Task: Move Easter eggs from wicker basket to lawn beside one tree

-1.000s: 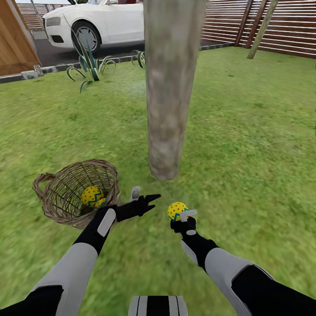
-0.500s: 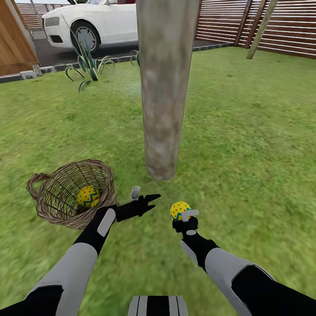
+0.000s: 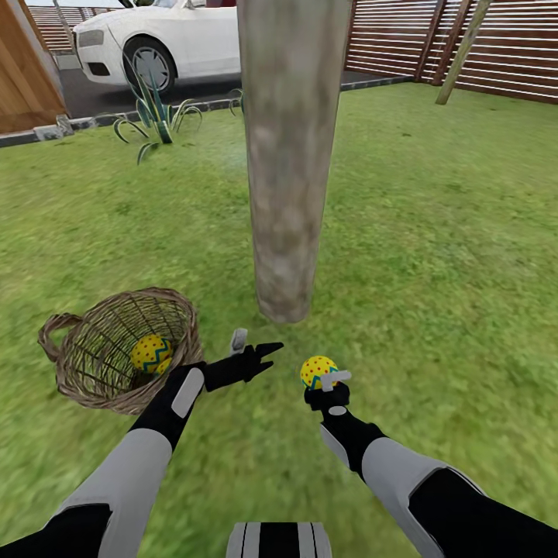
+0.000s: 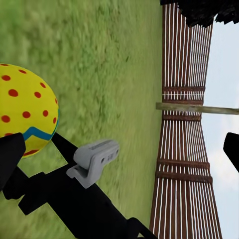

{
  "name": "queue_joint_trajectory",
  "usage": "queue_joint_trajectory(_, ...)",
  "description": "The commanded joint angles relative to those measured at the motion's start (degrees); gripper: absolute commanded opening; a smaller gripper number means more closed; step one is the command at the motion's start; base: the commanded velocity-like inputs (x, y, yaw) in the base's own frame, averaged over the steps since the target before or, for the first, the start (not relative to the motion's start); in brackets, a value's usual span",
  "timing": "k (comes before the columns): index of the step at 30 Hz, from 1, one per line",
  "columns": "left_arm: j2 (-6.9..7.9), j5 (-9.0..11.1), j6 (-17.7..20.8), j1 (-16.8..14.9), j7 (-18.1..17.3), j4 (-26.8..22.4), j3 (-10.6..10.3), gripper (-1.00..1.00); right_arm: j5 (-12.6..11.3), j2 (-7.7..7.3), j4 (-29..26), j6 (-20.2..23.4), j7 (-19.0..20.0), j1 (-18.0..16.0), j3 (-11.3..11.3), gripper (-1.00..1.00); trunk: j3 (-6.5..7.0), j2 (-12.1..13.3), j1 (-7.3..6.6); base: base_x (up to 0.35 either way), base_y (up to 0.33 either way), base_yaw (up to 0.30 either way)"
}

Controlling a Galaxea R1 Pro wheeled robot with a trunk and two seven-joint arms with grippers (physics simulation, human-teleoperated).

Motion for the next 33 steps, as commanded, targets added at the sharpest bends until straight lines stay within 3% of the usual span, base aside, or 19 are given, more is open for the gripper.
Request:
queue_joint_trajectory(1,-0.06,-0.07,0.31,-0.03,-0.15,0.01,0.26,1.0,-0.61,0.01,0.06,-0.25,-0.18,-0.04,0.48,-1.0,-0.04,-0.01,-0.01,0.009,-0.001,0.0)
queue_joint_trajectory(5,-0.05,-0.07,0.31,-0.03,-0.16,-0.02,0.26,1.0,-0.61,0.01,0.06,-0.25,-0.18,-0.04,0.48,-1.0,-0.04,-0.01,-0.01,0.003,0.0,0.0)
queue_joint_trajectory(16,-0.06,-0.07,0.31,-0.03,-0.17,-0.07,0.11,1.0,-0.19,0.01,0.07,0.16,0.01,-0.07,0.81,-1.0,-2.47,-0.16,0.28,0.0,0.0,0.0)
queue_joint_trajectory(19,-0.06,-0.07,0.31,-0.03,-0.13,-0.07,0.1,1.0,-0.22,0.01,0.05,5.35,0.47,-1.18,0.79,-1.0,-3.14,-0.2,0.35,0.0,0.0,0.0)
queue_joint_trajectory(22,-0.06,-0.07,0.34,-0.03,-0.15,-0.07,0.08,1.0,-0.31,0.01,0.06,7.07,0.54,-1.89,0.75,-1.0,-3.8,-0.24,0.43,0.0,0.0,0.0)
queue_joint_trajectory(30,-0.12,-0.07,0.4,-0.03,-0.14,-0.07,0.08,1.0,-0.25,-0.06,0.21,6.85,0.61,-2.06,0.74,-1.0,-5.58,-0.35,0.64,0.0,0.0,0.0)
queue_joint_trajectory(33,-0.13,-0.07,0.4,-0.03,-0.16,-0.07,0.08,1.0,-0.26,-0.01,0.3,4.86,0.6,-2.04,0.69,-1.0,-6.24,-0.39,0.71,0.0,0.0,0.0)
